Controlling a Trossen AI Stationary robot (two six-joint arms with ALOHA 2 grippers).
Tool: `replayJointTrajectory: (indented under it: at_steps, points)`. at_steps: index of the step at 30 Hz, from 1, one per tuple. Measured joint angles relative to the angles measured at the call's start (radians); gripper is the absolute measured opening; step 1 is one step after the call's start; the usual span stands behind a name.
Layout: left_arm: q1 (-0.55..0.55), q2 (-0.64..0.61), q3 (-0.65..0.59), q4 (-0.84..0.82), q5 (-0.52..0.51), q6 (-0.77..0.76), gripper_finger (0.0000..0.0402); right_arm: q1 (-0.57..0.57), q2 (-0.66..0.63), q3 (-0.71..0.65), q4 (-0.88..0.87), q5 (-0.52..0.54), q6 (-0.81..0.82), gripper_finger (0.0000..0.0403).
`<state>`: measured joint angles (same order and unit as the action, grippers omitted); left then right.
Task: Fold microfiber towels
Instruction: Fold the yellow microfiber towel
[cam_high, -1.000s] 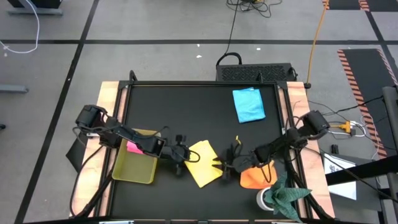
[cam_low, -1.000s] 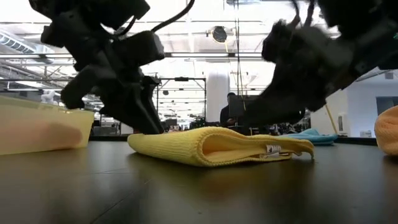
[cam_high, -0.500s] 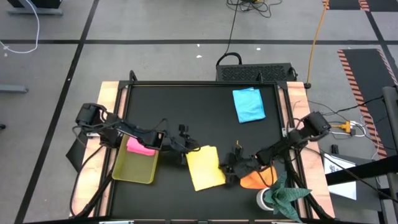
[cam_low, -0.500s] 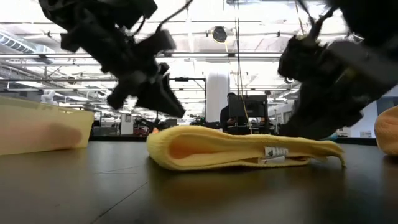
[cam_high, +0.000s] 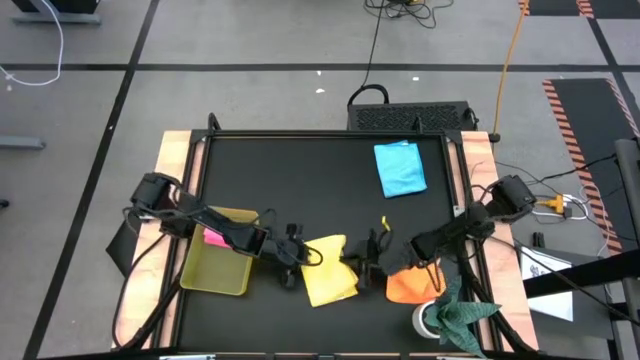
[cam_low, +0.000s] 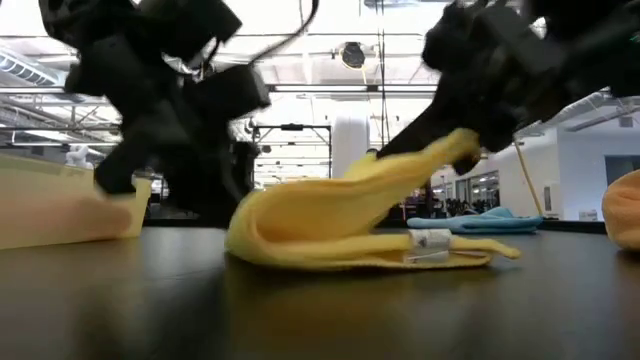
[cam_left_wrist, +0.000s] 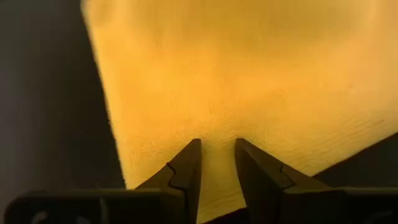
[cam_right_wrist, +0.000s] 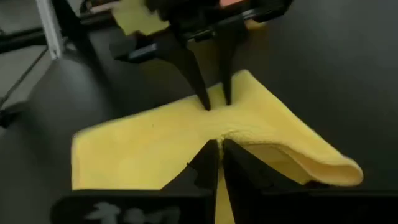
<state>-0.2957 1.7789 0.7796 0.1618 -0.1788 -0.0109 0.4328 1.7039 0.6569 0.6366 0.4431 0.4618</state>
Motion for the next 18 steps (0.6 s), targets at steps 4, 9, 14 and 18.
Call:
replayJointTrajectory:
  at_steps: [4, 9, 14, 18]
  points:
    - [0.011, 0.057, 0.007, 0.004, -0.016, 0.035, 0.0101, -0.074, 0.022, -0.001, -0.026, -0.078, -0.003, 0.0015]
    - [0.007, 0.027, 0.005, -0.071, -0.057, 0.058, 0.0101, -0.100, 0.007, -0.001, -0.131, -0.107, 0.025, 0.0016]
    - [-0.010, -0.056, -0.002, -0.190, -0.068, 0.098, 0.0101, -0.070, -0.047, 0.000, -0.275, -0.109, 0.101, 0.0027]
    - [-0.023, -0.131, -0.005, -0.283, -0.086, 0.078, 0.0101, -0.043, -0.087, -0.001, -0.297, -0.109, 0.113, 0.0062]
